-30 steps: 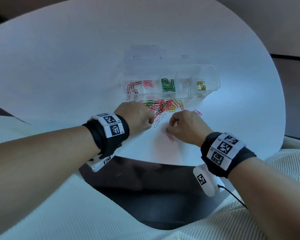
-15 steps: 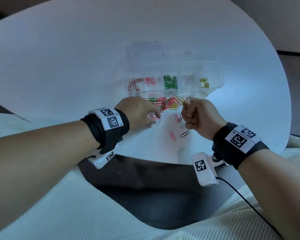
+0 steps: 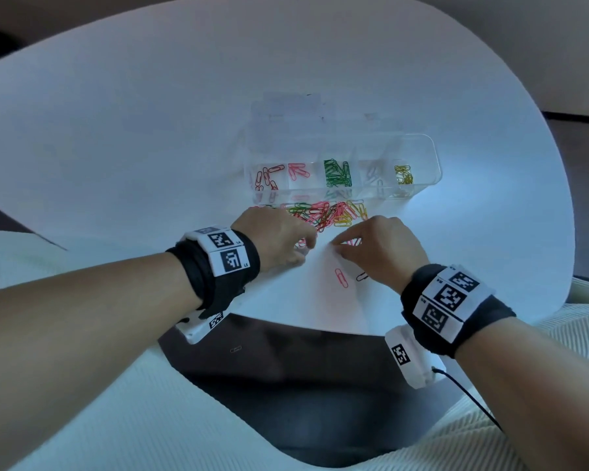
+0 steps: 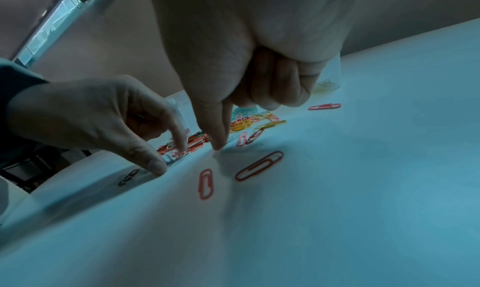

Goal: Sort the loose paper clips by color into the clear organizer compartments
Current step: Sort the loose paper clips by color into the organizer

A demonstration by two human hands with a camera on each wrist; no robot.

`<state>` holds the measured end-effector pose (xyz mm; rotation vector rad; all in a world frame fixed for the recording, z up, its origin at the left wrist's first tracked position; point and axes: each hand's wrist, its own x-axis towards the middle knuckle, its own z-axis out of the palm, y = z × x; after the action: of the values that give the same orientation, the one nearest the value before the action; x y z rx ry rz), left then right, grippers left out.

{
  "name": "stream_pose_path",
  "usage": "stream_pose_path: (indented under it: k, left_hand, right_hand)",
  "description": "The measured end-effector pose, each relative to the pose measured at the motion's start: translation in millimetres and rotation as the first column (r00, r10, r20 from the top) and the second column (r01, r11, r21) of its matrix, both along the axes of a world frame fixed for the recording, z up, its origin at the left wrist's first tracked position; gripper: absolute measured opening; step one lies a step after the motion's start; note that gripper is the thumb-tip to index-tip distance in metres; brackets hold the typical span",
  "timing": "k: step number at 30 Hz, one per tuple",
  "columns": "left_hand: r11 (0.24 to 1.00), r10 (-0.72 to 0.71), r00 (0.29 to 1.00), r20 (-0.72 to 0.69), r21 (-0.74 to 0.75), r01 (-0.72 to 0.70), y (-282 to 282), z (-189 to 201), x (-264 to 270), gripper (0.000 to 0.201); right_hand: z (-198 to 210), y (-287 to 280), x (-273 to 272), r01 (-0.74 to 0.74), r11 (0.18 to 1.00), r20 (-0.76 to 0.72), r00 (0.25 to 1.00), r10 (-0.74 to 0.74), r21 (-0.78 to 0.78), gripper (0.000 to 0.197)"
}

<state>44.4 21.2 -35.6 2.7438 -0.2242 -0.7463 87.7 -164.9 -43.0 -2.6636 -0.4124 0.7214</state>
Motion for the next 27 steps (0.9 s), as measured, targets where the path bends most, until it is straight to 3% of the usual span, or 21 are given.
stream_pose_path:
  k: [3, 7, 9, 11, 18, 21, 27]
  left_hand:
    - [1.000, -0.002, 1.000, -0.008, 0.001, 0.002, 0, 2, 0, 0.026]
    - [0.998, -0.031, 0.999, -0.022, 0.046, 0.032, -1, 1, 2, 0.016]
    - [0.997, -0.038, 0.999, -0.025, 0.061, 0.039, -1, 0, 3, 0.014]
    - [0.996, -0.052, 0.998, -0.016, 0.071, 0.053, 0, 0, 3, 0.014]
    - [0.992, -0.086, 0.996, -0.010, 0.089, 0.087, 4, 1, 6, 0.024]
    - [0.989, -0.114, 0.993, 0.012, 0.094, 0.112, 6, 3, 9, 0.019]
    - [0.987, -0.117, 0.993, 0.008, 0.115, 0.115, 2, 3, 8, 0.016]
  right_hand:
    - [0, -2, 1, 0.015, 1.000, 0.004, 1.000, -0.015, -0.020, 0.008]
    - [-1, 0, -2, 0.021, 1.000, 0.036, 0.999, -0.020, -0.023, 0.018]
    - [-2, 1, -1, 0.014, 0.999, 0.034, 0.999, -0.013, -0.036, 0.013]
    - [-3, 1, 0, 0.009, 0.998, 0.030, 1.000, -0.007, -0.070, 0.007]
    - [14, 7, 1, -0.062, 0.992, 0.048, 0.997, 0.068, -0.108, 0.016]
    - [26, 5, 11, -0.080, 0.985, 0.087, 0.992, 0.094, -0.150, 0.011]
    - [21, 2, 7, -0.058, 0.981, 0.027, 0.998, 0.064, -0.183, 0.014]
